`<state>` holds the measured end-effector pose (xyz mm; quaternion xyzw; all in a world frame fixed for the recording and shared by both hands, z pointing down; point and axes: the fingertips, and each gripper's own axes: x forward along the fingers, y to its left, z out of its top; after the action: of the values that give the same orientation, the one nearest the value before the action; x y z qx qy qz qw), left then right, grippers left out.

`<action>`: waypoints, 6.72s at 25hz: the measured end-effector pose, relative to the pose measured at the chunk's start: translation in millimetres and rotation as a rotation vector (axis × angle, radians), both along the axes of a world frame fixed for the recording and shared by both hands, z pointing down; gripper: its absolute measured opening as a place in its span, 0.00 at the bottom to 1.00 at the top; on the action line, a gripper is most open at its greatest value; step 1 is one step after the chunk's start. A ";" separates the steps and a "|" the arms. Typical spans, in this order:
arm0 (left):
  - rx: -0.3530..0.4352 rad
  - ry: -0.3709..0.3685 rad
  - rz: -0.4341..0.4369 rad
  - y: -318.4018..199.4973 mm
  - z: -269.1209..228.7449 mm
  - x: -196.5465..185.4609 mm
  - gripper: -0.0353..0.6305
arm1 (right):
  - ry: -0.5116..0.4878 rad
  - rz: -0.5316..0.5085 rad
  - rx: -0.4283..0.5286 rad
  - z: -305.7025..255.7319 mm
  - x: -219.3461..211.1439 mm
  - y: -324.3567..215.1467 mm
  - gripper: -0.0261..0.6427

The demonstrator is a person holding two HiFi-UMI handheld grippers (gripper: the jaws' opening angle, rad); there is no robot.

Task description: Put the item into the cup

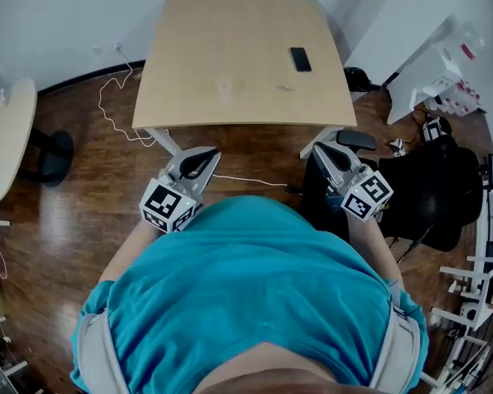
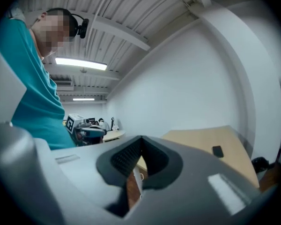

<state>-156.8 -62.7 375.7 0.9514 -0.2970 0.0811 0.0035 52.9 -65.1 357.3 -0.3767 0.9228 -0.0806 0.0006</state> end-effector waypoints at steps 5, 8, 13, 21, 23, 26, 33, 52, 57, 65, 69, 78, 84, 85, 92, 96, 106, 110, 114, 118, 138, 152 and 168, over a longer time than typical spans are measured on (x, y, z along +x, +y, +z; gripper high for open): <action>-0.010 -0.020 -0.004 -44.5 7.0 8.7 0.06 | 0.030 0.003 -0.025 11.2 11.6 -37.4 0.04; -0.011 -0.063 -0.024 -72.0 16.7 36.3 0.06 | 0.008 -0.013 -0.033 22.0 40.3 -65.9 0.04; -0.035 -0.136 -0.101 -134.9 34.5 87.7 0.06 | -0.020 -0.100 -0.009 34.1 86.6 -122.5 0.04; -0.084 -0.320 -0.078 -213.5 84.7 163.3 0.11 | 0.041 -0.205 0.042 57.5 119.7 -193.4 0.04; -0.096 -0.359 -0.046 -227.0 99.2 181.0 0.13 | 0.038 -0.197 0.036 63.9 124.4 -201.8 0.04; -0.111 -0.419 0.016 -245.0 125.0 202.6 0.17 | 0.046 -0.182 0.031 71.8 127.0 -210.7 0.04; -0.189 -0.612 0.112 -279.7 222.5 242.1 0.21 | 0.051 -0.139 -0.023 102.8 130.9 -220.0 0.04; -0.117 -1.025 0.195 -350.2 347.0 267.8 0.21 | 0.031 -0.108 -0.120 139.4 142.8 -231.9 0.04; -0.096 -1.055 0.219 -353.4 355.8 271.4 0.12 | 0.031 -0.108 -0.125 140.2 144.1 -231.0 0.04; -0.115 -0.992 0.196 -342.0 342.6 273.6 0.06 | 0.032 -0.113 -0.122 135.2 141.0 -230.7 0.04; -0.130 -0.925 0.160 -329.5 318.2 264.2 0.06 | 0.029 -0.123 -0.113 130.1 134.6 -234.9 0.04; -0.188 -0.770 -0.029 -311.5 253.4 190.5 0.06 | 0.034 -0.194 -0.101 129.1 99.0 -251.1 0.04; -0.207 -0.719 -0.159 -318.3 222.5 110.6 0.06 | 0.043 -0.249 -0.101 127.5 47.8 -265.5 0.04; -0.209 -0.711 -0.183 -321.0 218.3 99.1 0.06 | 0.044 -0.261 -0.101 127.5 40.2 -267.3 0.04; -0.238 -0.678 -0.284 -338.3 208.0 36.2 0.06 | 0.053 -0.311 -0.109 127.6 -5.9 -272.2 0.04; -0.263 -0.686 -0.288 -343.6 219.0 22.0 0.06 | 0.061 -0.326 -0.119 131.3 -21.5 -274.2 0.04; -0.303 -0.719 -0.251 -349.2 244.8 15.8 0.06 | 0.064 -0.336 -0.144 140.2 -42.4 -275.5 0.04; -0.306 -0.716 -0.248 -351.2 246.3 15.1 0.06 | 0.064 -0.338 -0.148 140.4 -45.2 -275.8 0.04; -0.309 -0.709 -0.255 -351.9 245.1 15.5 0.11 | 0.063 -0.338 -0.149 140.6 -43.2 -274.8 0.04; -0.306 -0.705 -0.262 -351.5 242.8 14.3 0.11 | 0.062 -0.340 -0.148 140.6 -43.7 -274.9 0.04; -0.247 -0.227 -0.265 -276.1 107.2 50.4 0.06 | 0.041 -0.283 -0.031 77.4 20.7 -241.8 0.04; -0.049 -0.031 -0.216 -168.7 -11.7 81.1 0.06 | 0.028 -0.295 0.068 20.7 48.2 -142.3 0.04; 0.047 0.042 -0.105 10.9 -46.7 -36.1 0.06 | 0.006 -0.137 0.081 -35.1 -25.0 0.3 0.04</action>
<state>-192.9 -51.8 329.0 0.9358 -0.3483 0.0541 -0.0084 27.9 -64.8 322.2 -0.3127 0.9489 -0.0418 0.0075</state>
